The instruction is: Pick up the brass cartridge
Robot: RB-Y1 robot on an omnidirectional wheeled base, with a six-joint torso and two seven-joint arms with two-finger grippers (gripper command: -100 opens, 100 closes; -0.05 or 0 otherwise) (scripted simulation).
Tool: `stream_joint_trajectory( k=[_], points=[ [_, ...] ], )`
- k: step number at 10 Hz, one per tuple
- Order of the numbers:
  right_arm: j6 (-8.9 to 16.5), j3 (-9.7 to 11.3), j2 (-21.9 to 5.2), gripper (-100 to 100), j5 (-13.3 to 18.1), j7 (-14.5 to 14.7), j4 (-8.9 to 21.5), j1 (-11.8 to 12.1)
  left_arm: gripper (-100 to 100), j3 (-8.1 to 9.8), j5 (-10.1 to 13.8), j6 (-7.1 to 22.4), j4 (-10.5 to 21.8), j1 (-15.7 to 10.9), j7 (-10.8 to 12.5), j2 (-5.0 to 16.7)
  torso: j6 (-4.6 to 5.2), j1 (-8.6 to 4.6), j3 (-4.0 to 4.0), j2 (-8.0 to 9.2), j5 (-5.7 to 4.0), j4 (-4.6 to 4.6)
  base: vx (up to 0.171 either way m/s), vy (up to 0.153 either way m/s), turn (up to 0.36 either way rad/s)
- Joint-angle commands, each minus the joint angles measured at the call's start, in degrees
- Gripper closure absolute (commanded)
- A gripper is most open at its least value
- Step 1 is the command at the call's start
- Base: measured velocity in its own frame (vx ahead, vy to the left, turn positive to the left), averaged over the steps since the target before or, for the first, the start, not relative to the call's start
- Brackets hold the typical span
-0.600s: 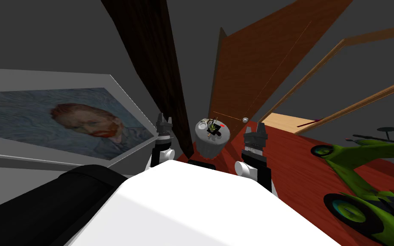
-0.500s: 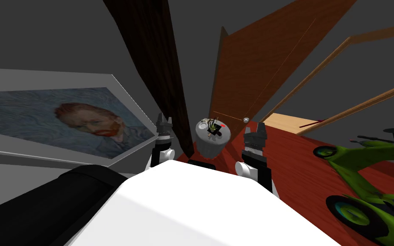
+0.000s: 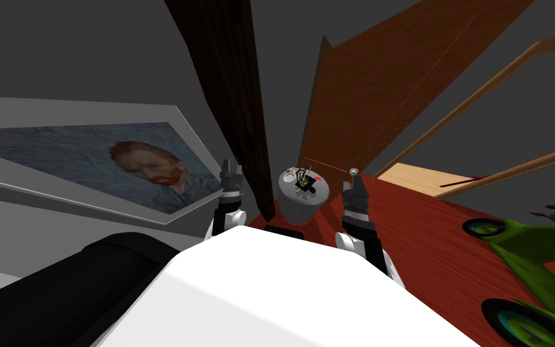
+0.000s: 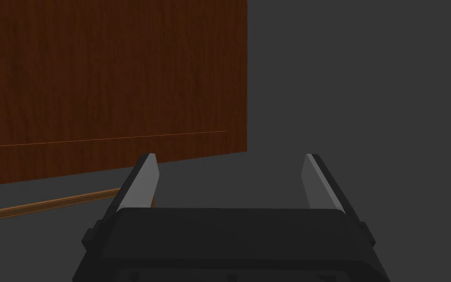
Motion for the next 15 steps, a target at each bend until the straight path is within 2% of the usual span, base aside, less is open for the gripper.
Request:
stream_joint_trajectory(
  k=[1,6,7,15],
  points=[
    [-0.16,-0.05,-0.36,-100,0.14,0.12,0.27,0.0,0,0.0,0.0,0.0,0.0,0.0,0.0,0.0,0.0,0.0,0.0,0.0,0.0,0.0,-0.005,-0.006,0.003],
    [-0.16,-0.05,-0.36,-100,0.14,0.12,0.27,0.0,0,0.0,0.0,0.0,0.0,0.0,0.0,0.0,0.0,0.13,-0.04,-0.07,0.03,-0.01,0.001,0.001,0.009],
    [-0.79,-0.09,-2.2,-100,1.17,0.92,1.24,0.33,0,0.0,0.0,0.0,0.0,0.0,0.0,0.0,0.01,0.09,-0.02,-0.04,0.02,-0.01,-0.001,-0.005,0.102],
    [-0.79,-0.09,-2.2,-100,1.17,0.92,1.24,0.33,0,0.0,0.0,0.0,0.0,0.0,0.0,0.0,0.0,0.12,-0.03,-0.05,0.02,-0.01,-0.003,-0.004,0.02]
  ],
)
